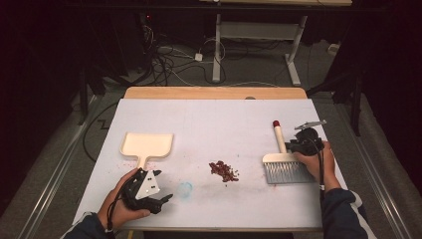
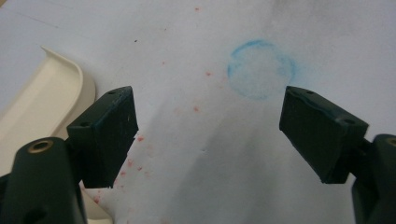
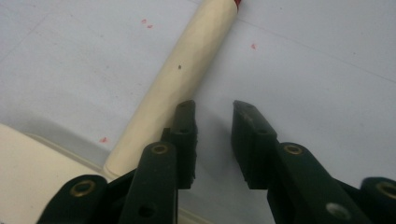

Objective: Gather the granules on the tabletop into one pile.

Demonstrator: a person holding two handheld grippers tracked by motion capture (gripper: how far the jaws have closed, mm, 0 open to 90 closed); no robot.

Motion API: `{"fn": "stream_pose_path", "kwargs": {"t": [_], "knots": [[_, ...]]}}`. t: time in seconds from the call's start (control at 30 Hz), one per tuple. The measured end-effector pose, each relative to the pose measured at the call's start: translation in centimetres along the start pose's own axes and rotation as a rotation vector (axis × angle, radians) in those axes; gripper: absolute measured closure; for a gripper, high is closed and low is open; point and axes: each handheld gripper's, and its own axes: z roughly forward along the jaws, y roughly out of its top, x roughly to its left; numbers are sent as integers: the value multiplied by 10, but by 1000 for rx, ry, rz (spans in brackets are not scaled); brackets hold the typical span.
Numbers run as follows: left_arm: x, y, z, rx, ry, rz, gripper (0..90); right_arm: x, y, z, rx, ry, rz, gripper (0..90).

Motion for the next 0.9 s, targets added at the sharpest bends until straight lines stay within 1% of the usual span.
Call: {"fn": "stream_pose_path", "kwargs": {"t": [0.1,0.13,0.17,0.27,0.3,0.4,0.5,0.57,0.6,0.67,0.73,0.77,0.87,0.9], "knots": [[0,0,-1,-5,6,-4,183,1,-2,-7,-40,-8,13,662],[0,0,-1,-11,8,-7,183,1,-2,-10,-60,-14,16,639],[1,0,-2,-10,11,-4,183,2,-2,-15,-90,-10,17,636],[2,0,-3,-18,20,-12,183,6,-1,-30,-181,14,-10,588],[2,0,-3,-21,23,-15,183,9,-1,-35,-216,30,-17,577],[3,0,-5,-30,31,-27,183,16,0,-51,-293,44,-46,518],[5,-1,-6,-34,41,-38,183,24,-1,-66,-374,74,-57,462],[7,-2,-7,-44,54,-47,183,31,-3,-75,-419,86,-74,419],[8,-2,-8,-49,58,-57,183,35,-4,-79,-442,90,-90,409],[10,-3,-9,-56,66,-73,183,43,-6,-86,-484,103,-111,356],[12,-3,-10,-61,77,-84,183,54,-10,-94,-512,94,-120,336],[12,-4,-10,-60,76,-94,183,60,-12,-97,-527,91,-133,313],[14,-4,-10,-64,94,-105,181,73,-23,-105,-572,117,-159,293],[15,-5,-10,-62,99,-107,180,78,-27,-107,-582,110,-169,280]]}}
